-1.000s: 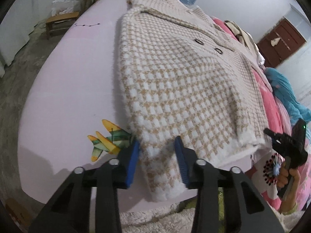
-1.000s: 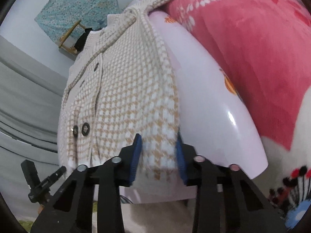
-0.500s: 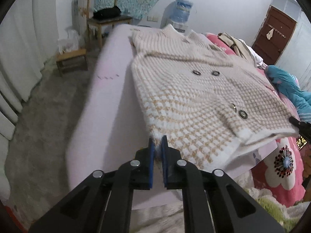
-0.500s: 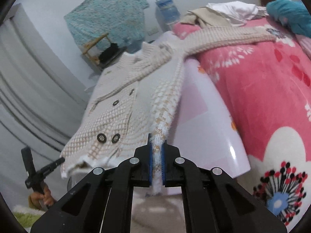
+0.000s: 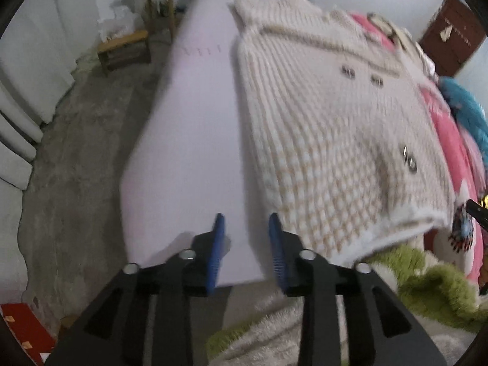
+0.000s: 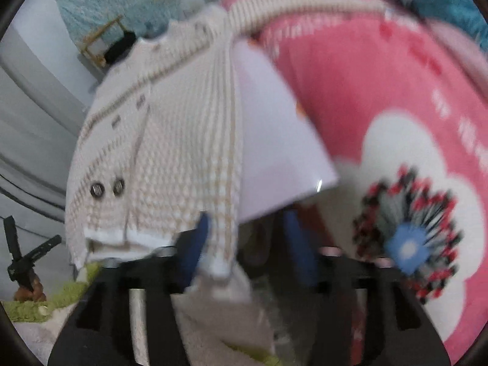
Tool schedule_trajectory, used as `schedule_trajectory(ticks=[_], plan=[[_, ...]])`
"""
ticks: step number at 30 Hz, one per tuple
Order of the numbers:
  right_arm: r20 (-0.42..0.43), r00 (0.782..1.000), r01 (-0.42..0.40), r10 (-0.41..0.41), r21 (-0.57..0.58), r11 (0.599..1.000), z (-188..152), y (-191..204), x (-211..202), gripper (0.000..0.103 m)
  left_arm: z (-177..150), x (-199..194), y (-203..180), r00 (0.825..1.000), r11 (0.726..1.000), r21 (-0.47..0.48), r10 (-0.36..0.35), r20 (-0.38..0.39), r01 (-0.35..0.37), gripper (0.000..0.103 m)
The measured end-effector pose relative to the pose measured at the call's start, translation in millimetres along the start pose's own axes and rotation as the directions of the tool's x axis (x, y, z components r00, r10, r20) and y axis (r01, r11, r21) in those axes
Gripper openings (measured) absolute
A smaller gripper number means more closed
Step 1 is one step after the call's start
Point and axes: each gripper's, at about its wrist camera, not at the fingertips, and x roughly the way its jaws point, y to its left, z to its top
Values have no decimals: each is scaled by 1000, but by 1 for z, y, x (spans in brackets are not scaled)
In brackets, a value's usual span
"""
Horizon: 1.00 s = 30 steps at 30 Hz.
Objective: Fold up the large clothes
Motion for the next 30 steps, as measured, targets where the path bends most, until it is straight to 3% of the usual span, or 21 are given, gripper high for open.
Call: schedule_trajectory(ticks=[4,6,7,11,12,14,21,28,30], plan=[[54,998,22,-16,-98,995,26,24,2,62,30,-8,-7,996,1000,26,5,87,-8,41],[60,998,2,7,-148,989,40,44,14,63,49,-4,-22,993,998,46,-36,112,31,46],[63,997,-21,33,-176,984,48,56,22,69,56,-2,-28,991,998,57,-47,122,40,49],[46,994,-88,104,-268,959,76,101,64,78,92,18,-76,986,989,145,-39,163,15,65],[38,993,-94,108,-274,957,81,107,74,83,100,25,-87,986,986,165,-40,163,13,72],[15,993,-105,113,-274,956,91,117,94,84,118,40,-105,988,982,190,-30,151,1,76],[-7,999,-42,42,-305,951,108,136,134,87,160,97,-142,993,968,241,39,112,-65,82],[-40,999,8,-25,-383,924,96,138,164,93,158,134,-151,997,958,276,74,37,-82,83],[-41,999,0,-16,-380,925,94,135,165,95,157,134,-147,996,962,258,79,44,-88,91]])
